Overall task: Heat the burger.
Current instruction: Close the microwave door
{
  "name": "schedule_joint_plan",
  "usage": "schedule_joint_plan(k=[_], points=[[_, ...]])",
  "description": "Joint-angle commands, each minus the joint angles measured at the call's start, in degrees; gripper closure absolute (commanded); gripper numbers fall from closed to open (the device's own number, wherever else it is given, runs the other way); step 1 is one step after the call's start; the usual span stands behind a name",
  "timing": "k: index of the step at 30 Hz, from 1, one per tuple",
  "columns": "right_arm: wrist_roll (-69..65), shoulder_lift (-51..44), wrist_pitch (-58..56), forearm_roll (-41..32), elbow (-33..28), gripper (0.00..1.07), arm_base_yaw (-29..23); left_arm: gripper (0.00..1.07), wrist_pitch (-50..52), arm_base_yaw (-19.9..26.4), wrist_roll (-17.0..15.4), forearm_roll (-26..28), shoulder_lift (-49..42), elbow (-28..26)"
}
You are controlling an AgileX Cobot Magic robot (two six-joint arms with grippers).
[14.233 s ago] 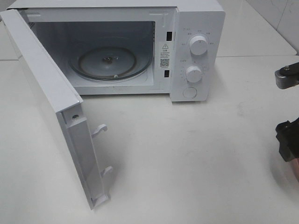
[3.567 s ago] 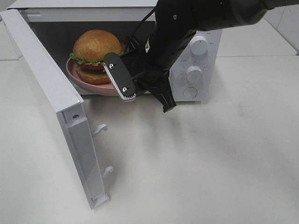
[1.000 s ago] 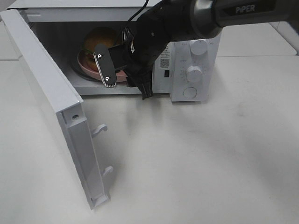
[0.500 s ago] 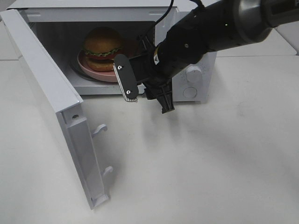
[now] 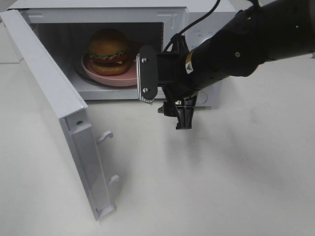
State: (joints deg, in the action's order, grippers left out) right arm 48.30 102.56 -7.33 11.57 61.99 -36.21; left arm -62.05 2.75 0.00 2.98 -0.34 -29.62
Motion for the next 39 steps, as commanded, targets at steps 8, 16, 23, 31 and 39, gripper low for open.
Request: schedule_joint_plan(k=[8, 16, 23, 31, 39], points=[[-12.9, -8.2, -0.7, -0.1, -7.2, 0.26, 0.2, 0.09, 0.9, -0.1, 0.0, 0.5, -1.0, 0.1], [-29.2, -14.2, -10.3, -0.2, -10.1, 0.28, 0.9, 0.09, 0.9, -0.1, 0.0, 0.5, -1.0, 0.1], [-42.1, -19.2, -19.9, -0.2, -11.2, 0.31, 0.9, 0.09, 0.9, -0.1, 0.0, 0.5, -1.0, 0.1], [-50.2, -24.7, -32.9, 0.0, -11.2, 0.31, 0.9, 0.09, 0.9, -0.1, 0.0, 0.5, -1.0, 0.1], [-54.6, -30.6, -42.8, 0.1, -11.2, 0.31, 0.9, 0.09, 0.9, -0.1, 0.0, 0.5, -1.0, 0.1]])
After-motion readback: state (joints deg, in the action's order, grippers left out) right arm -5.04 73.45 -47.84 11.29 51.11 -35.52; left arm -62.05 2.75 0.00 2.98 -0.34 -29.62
